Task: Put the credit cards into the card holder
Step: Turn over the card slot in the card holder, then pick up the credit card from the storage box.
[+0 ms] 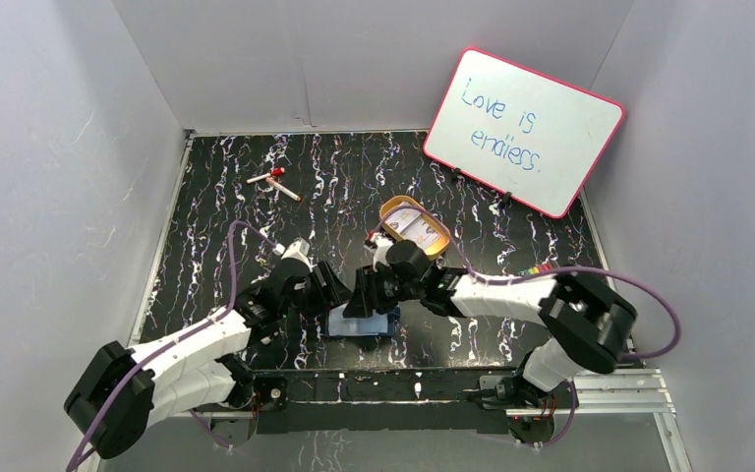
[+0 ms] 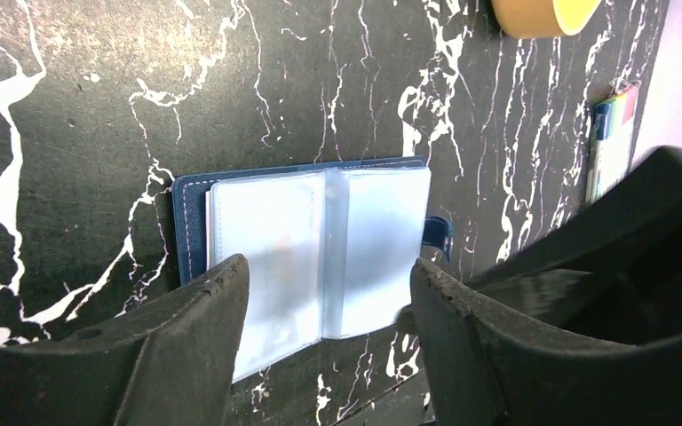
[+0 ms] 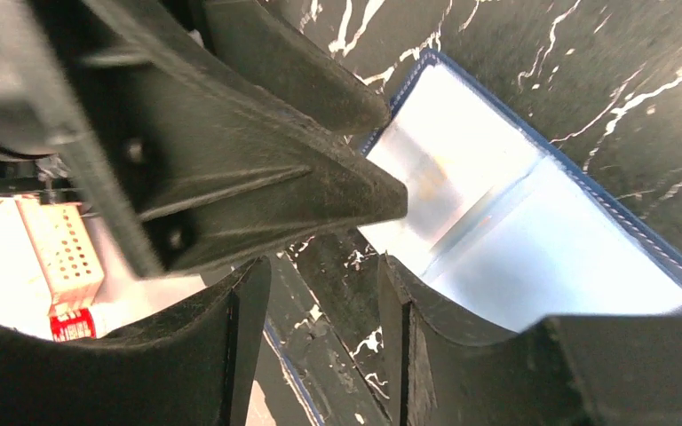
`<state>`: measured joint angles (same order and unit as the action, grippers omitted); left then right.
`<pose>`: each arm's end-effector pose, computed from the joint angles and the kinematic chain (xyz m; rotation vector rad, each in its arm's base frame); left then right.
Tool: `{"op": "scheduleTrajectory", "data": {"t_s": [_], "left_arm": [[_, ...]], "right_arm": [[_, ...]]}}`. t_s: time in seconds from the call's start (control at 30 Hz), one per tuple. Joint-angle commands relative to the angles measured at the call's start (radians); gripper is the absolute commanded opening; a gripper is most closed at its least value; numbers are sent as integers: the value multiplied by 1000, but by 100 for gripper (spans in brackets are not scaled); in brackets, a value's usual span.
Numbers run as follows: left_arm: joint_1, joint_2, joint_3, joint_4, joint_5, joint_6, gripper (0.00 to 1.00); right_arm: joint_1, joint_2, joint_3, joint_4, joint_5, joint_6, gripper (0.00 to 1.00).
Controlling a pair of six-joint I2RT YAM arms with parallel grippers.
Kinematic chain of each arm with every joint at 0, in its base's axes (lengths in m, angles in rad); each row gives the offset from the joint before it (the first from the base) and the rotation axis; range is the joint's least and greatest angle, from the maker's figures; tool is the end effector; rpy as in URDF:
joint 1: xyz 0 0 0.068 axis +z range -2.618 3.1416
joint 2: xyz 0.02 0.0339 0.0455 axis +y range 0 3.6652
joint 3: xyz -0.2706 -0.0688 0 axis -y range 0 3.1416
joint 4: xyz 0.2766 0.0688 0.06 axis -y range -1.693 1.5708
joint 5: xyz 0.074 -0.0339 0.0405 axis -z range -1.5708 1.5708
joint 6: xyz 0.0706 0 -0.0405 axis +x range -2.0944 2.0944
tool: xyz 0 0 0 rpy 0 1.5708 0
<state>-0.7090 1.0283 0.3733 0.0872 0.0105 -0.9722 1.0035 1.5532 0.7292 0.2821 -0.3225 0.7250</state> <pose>0.1954 -0.1686 0.1466 -0.2962 2.2887 -0.9508 0.1788 0.3223 0.1491 -0.5494 2.3368 1.2801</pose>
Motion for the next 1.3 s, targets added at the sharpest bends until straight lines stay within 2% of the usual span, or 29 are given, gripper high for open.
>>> {"op": "scheduleTrajectory", "data": {"t_s": [0.0,0.1,0.2,0.3,0.4,0.7,0.9,1.27], "left_arm": [[2,-92,46,-72,-43,52,62],[3,-165,51,-135,-76,73,62],[5,-235,48,-186,-117,85,63],[6,-284,31,-205,-144,84,64],[6,-293,11,-203,-138,74,64],[6,-241,-50,-94,-13,42,62],[6,-167,-84,-92,21,24,57],[6,-202,-138,-101,6,-8,55]], "right_arm": [[-8,-179,-22,-74,197,-9,55],[-71,-284,-7,-182,329,0,54],[-234,-320,38,-276,346,27,51],[-391,-303,63,-294,329,75,48],[-466,-226,113,-257,329,129,48],[-485,73,313,-232,434,264,53],[-486,169,380,-266,495,287,58],[-488,291,460,-328,529,328,59]]}}
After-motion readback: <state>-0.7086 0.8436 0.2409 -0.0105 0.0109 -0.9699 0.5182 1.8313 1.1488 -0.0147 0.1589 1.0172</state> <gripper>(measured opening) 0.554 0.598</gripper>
